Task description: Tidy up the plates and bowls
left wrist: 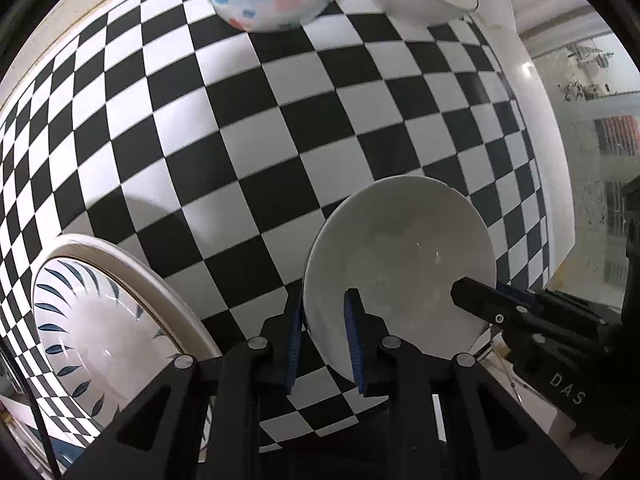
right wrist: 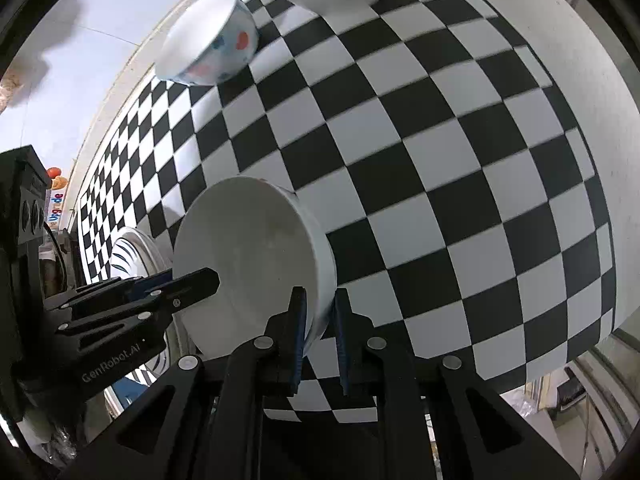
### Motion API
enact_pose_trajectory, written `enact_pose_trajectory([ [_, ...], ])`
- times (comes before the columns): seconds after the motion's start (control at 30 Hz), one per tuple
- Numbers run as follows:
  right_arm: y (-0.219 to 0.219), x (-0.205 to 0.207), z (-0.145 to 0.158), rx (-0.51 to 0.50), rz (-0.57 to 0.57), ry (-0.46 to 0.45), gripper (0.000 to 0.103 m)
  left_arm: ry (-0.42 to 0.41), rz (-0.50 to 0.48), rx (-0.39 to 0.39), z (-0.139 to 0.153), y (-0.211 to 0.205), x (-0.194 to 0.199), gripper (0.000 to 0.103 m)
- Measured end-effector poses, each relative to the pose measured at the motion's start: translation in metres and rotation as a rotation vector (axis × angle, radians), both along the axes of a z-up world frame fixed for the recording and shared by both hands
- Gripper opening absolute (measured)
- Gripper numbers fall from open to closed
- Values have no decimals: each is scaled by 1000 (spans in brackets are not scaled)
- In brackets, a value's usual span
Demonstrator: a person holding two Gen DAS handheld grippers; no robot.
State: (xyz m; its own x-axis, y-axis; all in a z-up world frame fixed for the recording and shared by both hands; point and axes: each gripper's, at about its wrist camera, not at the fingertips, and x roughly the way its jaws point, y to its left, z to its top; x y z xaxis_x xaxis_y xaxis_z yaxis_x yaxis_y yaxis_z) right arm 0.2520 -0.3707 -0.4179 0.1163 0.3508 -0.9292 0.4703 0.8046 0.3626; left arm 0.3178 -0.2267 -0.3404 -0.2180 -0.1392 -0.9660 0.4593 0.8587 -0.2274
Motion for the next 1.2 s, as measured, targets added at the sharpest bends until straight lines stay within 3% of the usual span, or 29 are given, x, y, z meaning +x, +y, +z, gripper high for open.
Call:
enact_pose_trajectory([
  [0.17,-2,-3,-8,10,2,22,15,22,11,3,-3,2,2,19],
  [0.23,-6,-1,-8,31,-3,36,16,23,45,-15,9,9,11,19],
  [0.33,-19,2,12,22,-22,30,17,-42,98,-51,45,23,37,22],
  [0.4,-29,8,39,6,-41,-24,24,-91,130,-77,66,29,62,32],
  [0.47,-37,20,60,14,-59,-82,46,-121,160,-88,76,33,87,35],
  [0.5,-39,28,67,19,-60,-107,50,-133,189,-94,78,35,105,36],
  [0.67,-45,95,75,-6,-58,-188,53,-154,236,-80,62,25,171,40],
  [0.8,-37,160,59,-29,-24,-213,53,-124,229,-63,36,12,207,40],
  [1.0,-34,220,16,7,-42,-132,53,-45,176,-25,-11,-4,236,39],
  [1.03,-33,225,10,8,-42,-116,49,-55,162,-16,-15,-6,237,38],
  [1.1,-32,235,-2,-13,-37,-84,40,-53,131,-14,-21,-12,237,16],
  [1.2,-29,241,-10,-64,-17,-71,15,-74,101,2,-20,-17,231,13],
])
